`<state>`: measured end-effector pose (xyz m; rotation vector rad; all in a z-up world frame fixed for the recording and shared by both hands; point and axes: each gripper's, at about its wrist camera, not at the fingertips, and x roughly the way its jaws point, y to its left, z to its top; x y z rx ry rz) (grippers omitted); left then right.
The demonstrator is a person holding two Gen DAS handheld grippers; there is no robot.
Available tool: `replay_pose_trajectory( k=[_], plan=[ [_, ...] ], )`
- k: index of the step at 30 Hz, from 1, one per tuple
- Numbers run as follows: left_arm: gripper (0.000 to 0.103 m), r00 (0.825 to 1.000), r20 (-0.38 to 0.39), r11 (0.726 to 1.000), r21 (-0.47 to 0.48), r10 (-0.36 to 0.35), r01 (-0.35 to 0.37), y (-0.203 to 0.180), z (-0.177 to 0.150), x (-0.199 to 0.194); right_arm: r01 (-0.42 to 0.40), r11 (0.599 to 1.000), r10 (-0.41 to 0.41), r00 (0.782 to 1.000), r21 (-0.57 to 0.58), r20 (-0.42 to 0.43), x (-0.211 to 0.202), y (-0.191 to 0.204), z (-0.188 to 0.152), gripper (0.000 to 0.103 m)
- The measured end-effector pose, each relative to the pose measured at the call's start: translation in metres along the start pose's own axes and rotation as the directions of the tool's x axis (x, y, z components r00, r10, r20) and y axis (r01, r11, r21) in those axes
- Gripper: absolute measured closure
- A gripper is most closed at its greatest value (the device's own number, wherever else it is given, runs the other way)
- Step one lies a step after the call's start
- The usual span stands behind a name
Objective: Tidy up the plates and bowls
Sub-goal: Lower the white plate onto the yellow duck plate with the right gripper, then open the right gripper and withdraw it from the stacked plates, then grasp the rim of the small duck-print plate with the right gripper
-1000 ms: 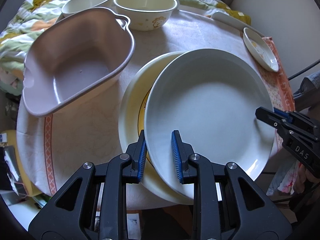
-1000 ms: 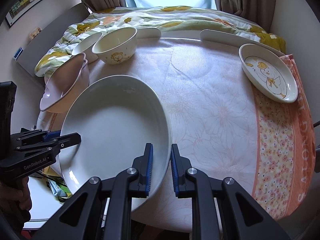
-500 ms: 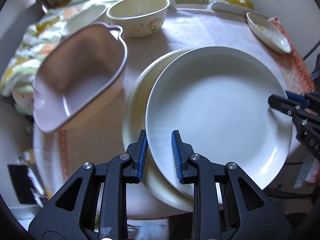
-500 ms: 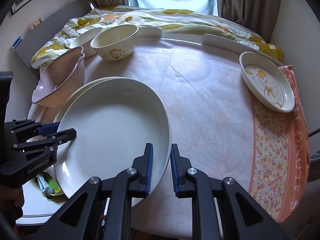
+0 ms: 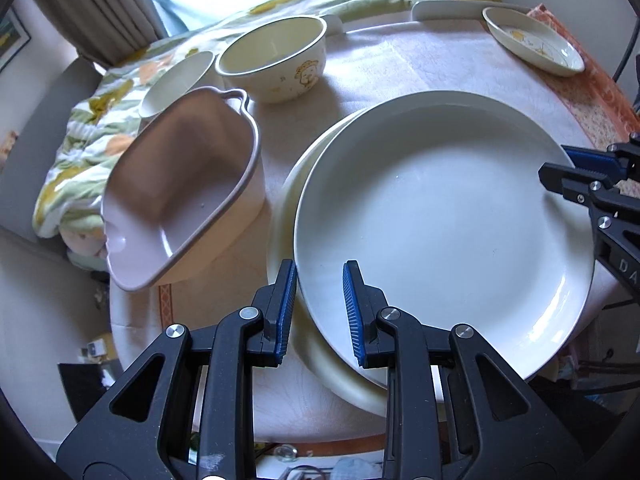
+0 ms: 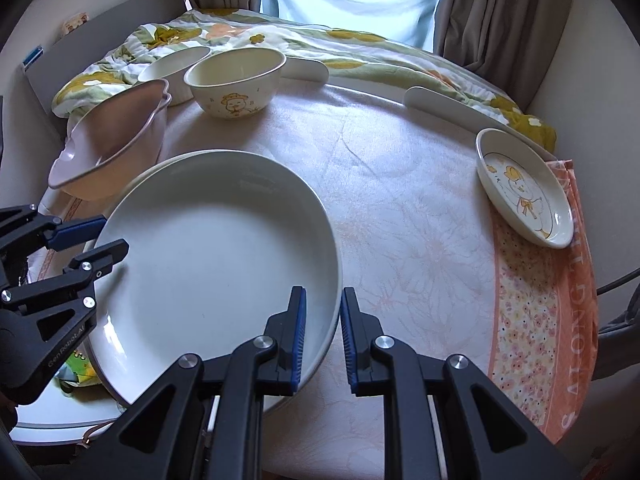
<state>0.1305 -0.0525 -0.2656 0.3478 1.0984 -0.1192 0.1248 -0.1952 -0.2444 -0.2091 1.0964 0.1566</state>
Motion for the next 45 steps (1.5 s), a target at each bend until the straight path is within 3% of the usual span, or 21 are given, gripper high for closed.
replay_pose_trajectory(
  k=[8,14,21,28,29,30,31,32,33,34,35,38,41,45],
  plan=[
    [0.081,0.998,0.019,0.998,0.031,0.056,-0.056,-0.003,-0.002,-0.003,0.03,0.999,-0.03,1.0,-0.037,0.007,0.001,0.007,-0.001,0.087],
    [0.081,0.999,0.024,0.999,0.031,0.043,-0.044,-0.002,-0.003,-0.003,0.047,0.997,-0.046,0.999,-0.059,0.015,0.001,0.014,0.0,0.087],
    [0.081,0.999,0.027,0.999,-0.031,-0.022,0.023,0.01,-0.003,-0.014,0.017,1.0,-0.017,0.999,-0.002,0.034,-0.007,0.005,0.001,0.087],
    [0.081,0.985,0.134,0.989,-0.085,-0.108,0.12,0.026,0.018,-0.058,-0.068,0.987,0.058,0.995,0.144,0.076,-0.03,-0.022,0.006,0.086],
    [0.08,0.98,0.147,0.986,-0.085,-0.131,0.144,0.027,0.022,-0.063,-0.079,0.982,0.064,0.994,0.172,0.094,-0.035,-0.027,0.005,0.082],
    [0.08,0.977,0.157,0.984,-0.084,-0.143,0.158,0.028,0.026,-0.067,-0.084,0.978,0.064,0.992,0.189,0.107,-0.039,-0.03,0.005,0.06],
    [0.073,0.975,0.166,0.983,-0.081,-0.149,0.164,0.028,0.03,-0.071,-0.088,0.974,0.063,0.99,0.208,0.124,-0.045,-0.034,0.004,0.022],
    [0.051,0.973,0.173,0.983,-0.076,-0.152,0.167,0.027,0.033,-0.074,-0.095,0.968,0.06,0.987,0.233,0.151,-0.052,-0.04,0.001,0.007],
    [0.033,0.969,0.192,0.983,-0.073,-0.155,0.171,0.028,0.036,-0.079,-0.098,0.964,0.056,0.983,0.248,0.173,-0.057,-0.045,-0.001,0.0],
    [0.003,0.963,0.219,0.982,-0.073,-0.156,0.175,0.029,0.039,-0.085,-0.09,0.96,0.038,0.98,0.267,0.193,-0.064,-0.051,-0.003,0.0],
    [0.0,0.95,0.267,0.979,-0.073,-0.163,0.188,0.03,0.041,-0.093,-0.078,0.958,0.023,0.98,0.277,0.198,-0.068,-0.055,-0.004,0.0],
    [0.0,0.937,0.286,0.974,-0.038,-0.203,0.222,0.025,0.058,-0.101,-0.04,0.946,-0.031,0.976,0.321,0.214,-0.084,-0.072,-0.01,0.0],
    [0.0,0.919,0.296,0.961,-0.007,-0.261,0.276,0.018,0.082,-0.107,-0.073,0.92,-0.028,0.968,0.385,0.25,-0.101,-0.094,-0.015,0.0],
    [0.0,0.878,0.31,0.926,0.024,-0.365,0.376,0.007,0.125,-0.121,-0.021,0.908,-0.074,0.975,0.418,0.21,-0.121,-0.126,-0.011,0.0]
  ],
)
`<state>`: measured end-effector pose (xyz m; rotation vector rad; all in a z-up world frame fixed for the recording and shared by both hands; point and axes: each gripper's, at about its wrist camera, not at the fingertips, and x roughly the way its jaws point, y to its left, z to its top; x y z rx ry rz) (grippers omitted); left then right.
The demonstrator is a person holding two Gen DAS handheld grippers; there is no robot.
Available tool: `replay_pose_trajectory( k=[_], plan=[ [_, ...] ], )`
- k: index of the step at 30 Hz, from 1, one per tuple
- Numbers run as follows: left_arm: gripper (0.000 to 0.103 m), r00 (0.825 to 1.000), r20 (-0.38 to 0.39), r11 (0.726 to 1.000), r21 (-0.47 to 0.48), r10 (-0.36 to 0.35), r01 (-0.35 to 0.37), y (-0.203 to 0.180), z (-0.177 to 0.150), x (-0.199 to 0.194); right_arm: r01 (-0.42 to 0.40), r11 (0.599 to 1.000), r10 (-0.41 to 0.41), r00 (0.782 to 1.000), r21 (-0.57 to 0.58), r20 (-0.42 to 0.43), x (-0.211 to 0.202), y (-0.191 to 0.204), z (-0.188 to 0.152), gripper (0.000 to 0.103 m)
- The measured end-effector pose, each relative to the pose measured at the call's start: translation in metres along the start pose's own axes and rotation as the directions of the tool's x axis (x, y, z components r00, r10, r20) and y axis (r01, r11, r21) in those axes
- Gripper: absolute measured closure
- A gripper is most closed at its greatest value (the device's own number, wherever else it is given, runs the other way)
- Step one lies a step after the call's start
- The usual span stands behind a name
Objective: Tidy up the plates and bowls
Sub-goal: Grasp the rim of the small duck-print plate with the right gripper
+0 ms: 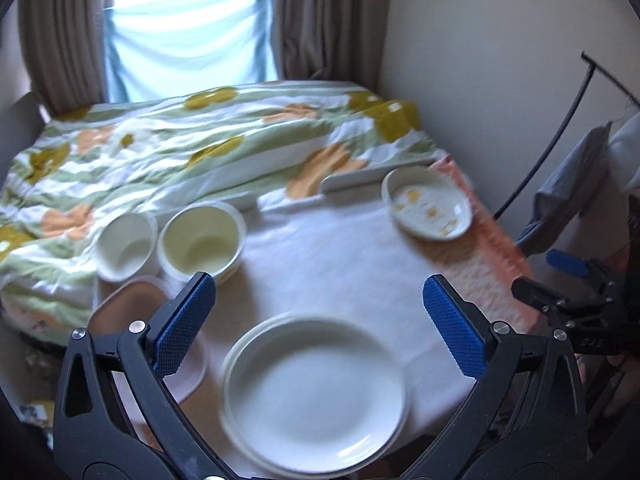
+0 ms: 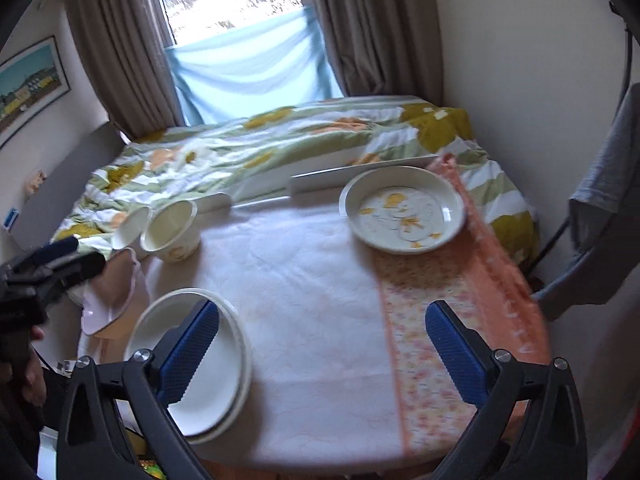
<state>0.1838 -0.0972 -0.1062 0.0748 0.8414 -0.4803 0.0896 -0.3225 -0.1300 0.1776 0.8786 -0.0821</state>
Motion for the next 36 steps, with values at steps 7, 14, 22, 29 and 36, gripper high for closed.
replay_pose_trajectory(
  k=[7,14,22,29,36],
  plan=[
    [0.0,0.993,-0.002,0.993,0.018,-0.117,0.117,-0.039,0.078,0.047,0.053,0.983,-0.057,0.998,0.174,0.023,0.005,-0.066,0.036,0.0],
    [0.007,0.98,-0.159,0.987,0.091,-0.119,0.134,-0.073,0.108,0.173,0.037,0.941,-0.013,0.997,0.337,-0.073,0.075,-0.118,0.042,0.013],
    [0.042,0.928,-0.347,0.981,0.089,-0.133,0.174,-0.079,0.092,0.299,-0.006,0.907,0.059,0.992,0.422,-0.111,0.152,-0.141,0.049,0.046],
    [0.053,0.894,-0.412,0.973,0.069,-0.173,0.22,-0.086,0.096,0.344,0.024,0.894,0.044,0.989,0.447,-0.141,0.178,-0.149,0.051,0.067],
    [0.076,0.88,-0.446,0.972,0.081,-0.162,0.22,-0.091,0.093,0.363,0.062,0.891,0.013,0.987,0.449,-0.162,0.189,-0.159,0.054,0.078]
  ],
)
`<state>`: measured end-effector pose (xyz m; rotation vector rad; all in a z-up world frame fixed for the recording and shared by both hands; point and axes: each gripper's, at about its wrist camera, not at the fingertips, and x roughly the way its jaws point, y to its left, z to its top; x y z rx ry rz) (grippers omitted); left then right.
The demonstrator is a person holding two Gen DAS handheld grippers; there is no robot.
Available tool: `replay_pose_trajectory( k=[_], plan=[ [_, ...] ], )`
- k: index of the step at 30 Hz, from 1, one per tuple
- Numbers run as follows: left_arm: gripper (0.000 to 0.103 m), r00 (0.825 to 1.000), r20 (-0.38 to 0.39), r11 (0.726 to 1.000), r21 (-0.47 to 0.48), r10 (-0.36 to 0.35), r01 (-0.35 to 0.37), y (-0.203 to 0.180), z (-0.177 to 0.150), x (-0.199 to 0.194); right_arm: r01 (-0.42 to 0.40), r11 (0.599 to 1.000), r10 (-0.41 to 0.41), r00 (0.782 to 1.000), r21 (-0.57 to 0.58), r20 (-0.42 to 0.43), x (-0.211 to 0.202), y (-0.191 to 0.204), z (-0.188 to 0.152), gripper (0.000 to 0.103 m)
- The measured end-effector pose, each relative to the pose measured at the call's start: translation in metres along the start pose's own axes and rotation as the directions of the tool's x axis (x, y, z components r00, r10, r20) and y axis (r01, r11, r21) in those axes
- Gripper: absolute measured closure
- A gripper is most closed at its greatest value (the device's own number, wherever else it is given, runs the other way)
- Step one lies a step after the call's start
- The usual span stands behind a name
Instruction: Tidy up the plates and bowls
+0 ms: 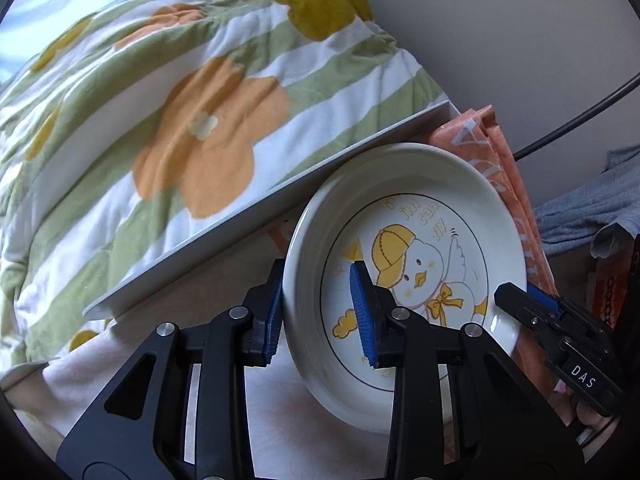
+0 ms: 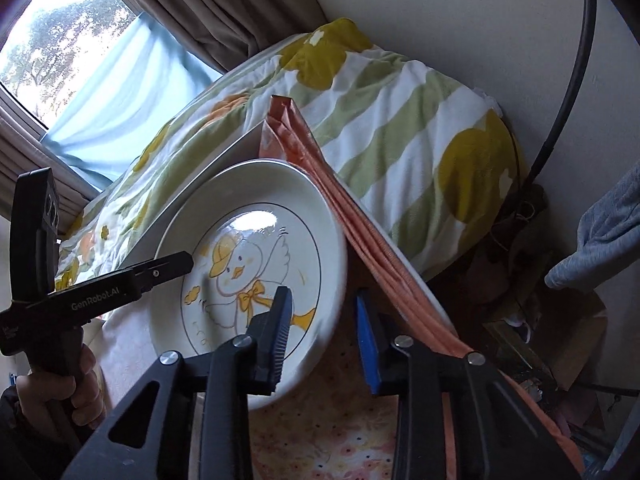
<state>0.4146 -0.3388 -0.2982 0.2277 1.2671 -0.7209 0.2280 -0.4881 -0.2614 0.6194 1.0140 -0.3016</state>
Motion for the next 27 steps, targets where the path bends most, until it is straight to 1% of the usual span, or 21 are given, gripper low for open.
replay_pose_trajectory(
  k=[4,7,10,13,16,22,27],
  plan=[
    [0.085,1.0,0.003,1.0,-0.001,0.021,-0.021,0.003,-0.001,0.0,0.004,1.0,-0.004,1.0,-0.003,-0.008,0.004,-0.001,0.001,0.086],
    [0.086,1.0,0.001,1.0,-0.008,0.015,-0.015,0.005,0.0,0.0,-0.005,1.0,0.004,1.0,-0.013,-0.018,0.009,-0.002,0.002,0.09],
    [0.086,1.0,0.001,1.0,0.001,0.031,-0.031,0.003,0.001,0.0,0.0,0.999,-0.001,1.0,-0.039,-0.022,0.01,0.001,0.001,0.09],
    [0.086,0.999,0.001,0.999,-0.001,0.038,-0.038,0.002,0.001,0.0,-0.014,0.999,0.012,1.0,-0.049,-0.028,0.01,0.0,0.002,0.09],
    [0.086,0.998,0.013,0.998,0.016,0.063,-0.063,-0.003,-0.001,-0.005,-0.015,0.998,0.013,0.999,-0.066,-0.029,0.009,0.002,0.002,0.09],
    [0.086,0.996,0.035,0.996,0.02,0.083,-0.084,-0.008,-0.006,-0.02,-0.019,0.996,0.017,1.0,-0.086,-0.022,0.002,0.004,0.001,0.09],
    [0.086,0.995,0.063,0.996,0.011,0.082,-0.083,-0.011,-0.015,-0.042,-0.018,0.992,0.019,1.0,-0.124,0.002,-0.013,0.011,0.0,0.09]
  ],
)
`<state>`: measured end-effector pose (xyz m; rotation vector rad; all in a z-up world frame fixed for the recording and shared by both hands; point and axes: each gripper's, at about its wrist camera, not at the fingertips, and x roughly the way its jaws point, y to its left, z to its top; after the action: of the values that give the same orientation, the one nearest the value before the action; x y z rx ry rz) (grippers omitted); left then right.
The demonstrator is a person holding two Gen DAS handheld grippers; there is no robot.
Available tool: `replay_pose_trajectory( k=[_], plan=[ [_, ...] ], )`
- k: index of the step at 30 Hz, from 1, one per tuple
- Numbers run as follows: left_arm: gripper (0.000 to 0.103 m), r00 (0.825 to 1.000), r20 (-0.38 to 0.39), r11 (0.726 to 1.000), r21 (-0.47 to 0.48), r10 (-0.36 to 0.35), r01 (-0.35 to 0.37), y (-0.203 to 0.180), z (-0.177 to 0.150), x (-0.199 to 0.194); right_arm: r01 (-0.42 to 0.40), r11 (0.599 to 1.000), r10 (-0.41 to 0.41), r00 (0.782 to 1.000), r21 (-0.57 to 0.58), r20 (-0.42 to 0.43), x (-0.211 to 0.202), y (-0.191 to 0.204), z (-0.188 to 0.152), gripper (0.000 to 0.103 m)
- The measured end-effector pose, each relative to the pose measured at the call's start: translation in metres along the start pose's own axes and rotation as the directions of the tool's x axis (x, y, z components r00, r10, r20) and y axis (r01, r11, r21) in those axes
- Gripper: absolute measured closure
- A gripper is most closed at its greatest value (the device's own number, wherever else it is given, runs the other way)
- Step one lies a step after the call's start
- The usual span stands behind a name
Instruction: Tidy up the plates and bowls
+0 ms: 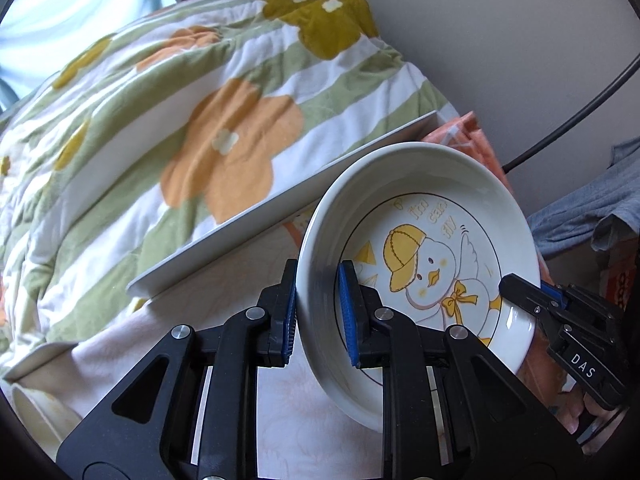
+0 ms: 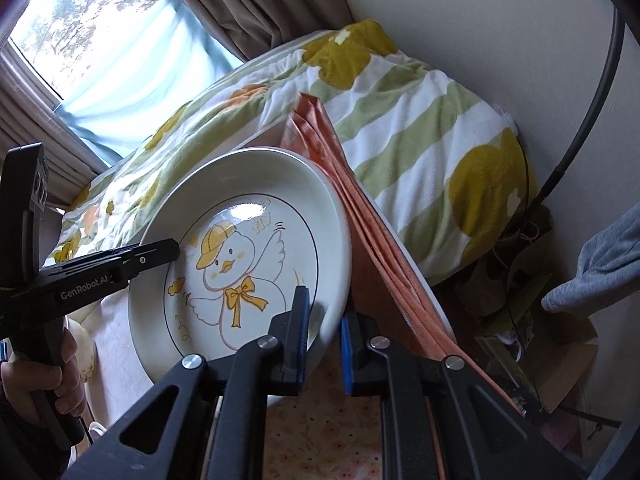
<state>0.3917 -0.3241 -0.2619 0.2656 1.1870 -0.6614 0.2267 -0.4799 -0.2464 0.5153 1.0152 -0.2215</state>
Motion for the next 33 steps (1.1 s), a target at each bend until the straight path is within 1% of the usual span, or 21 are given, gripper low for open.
replay_pose_trajectory(
  k=[7,11,15,19,23,29,30,33],
  plan=[
    [0.086,0.996,0.084,1.0,-0.011,0.006,-0.005,-0.007,-0.016,-0.057,-0.01,0.998,0.013,0.999,-0.062,0.043,-0.04,0.02,-0.004,0.09],
    [0.086,0.993,0.12,0.999,-0.04,0.006,-0.001,-0.007,-0.035,-0.095,-0.028,0.995,0.034,0.998,-0.096,0.058,-0.066,0.036,-0.013,0.09],
    [0.086,0.987,0.155,0.997,-0.067,0.039,-0.029,-0.009,-0.061,-0.131,-0.047,0.989,0.058,0.996,-0.139,0.073,-0.092,0.057,-0.027,0.09],
    [0.086,0.982,0.179,0.992,-0.119,0.058,-0.037,0.002,-0.098,-0.162,-0.067,0.979,0.082,0.994,-0.19,0.075,-0.115,0.08,-0.048,0.09],
    [0.086,0.979,0.186,0.985,-0.164,0.088,-0.057,0.015,-0.14,-0.184,-0.093,0.967,0.111,0.992,-0.236,0.064,-0.129,0.103,-0.076,0.09],
    [0.086,0.979,0.156,0.968,-0.232,0.132,-0.093,0.034,-0.208,-0.2,-0.138,0.951,0.149,0.989,-0.277,0.02,-0.132,0.13,-0.121,0.09],
    [0.086,0.979,0.15,0.965,-0.242,0.137,-0.098,0.038,-0.224,-0.203,-0.145,0.948,0.155,0.988,-0.284,0.013,-0.132,0.134,-0.13,0.09],
    [0.086,0.98,0.126,0.957,-0.268,0.153,-0.115,0.045,-0.257,-0.205,-0.16,0.94,0.164,0.986,-0.3,-0.01,-0.128,0.143,-0.153,0.09]
  ],
)
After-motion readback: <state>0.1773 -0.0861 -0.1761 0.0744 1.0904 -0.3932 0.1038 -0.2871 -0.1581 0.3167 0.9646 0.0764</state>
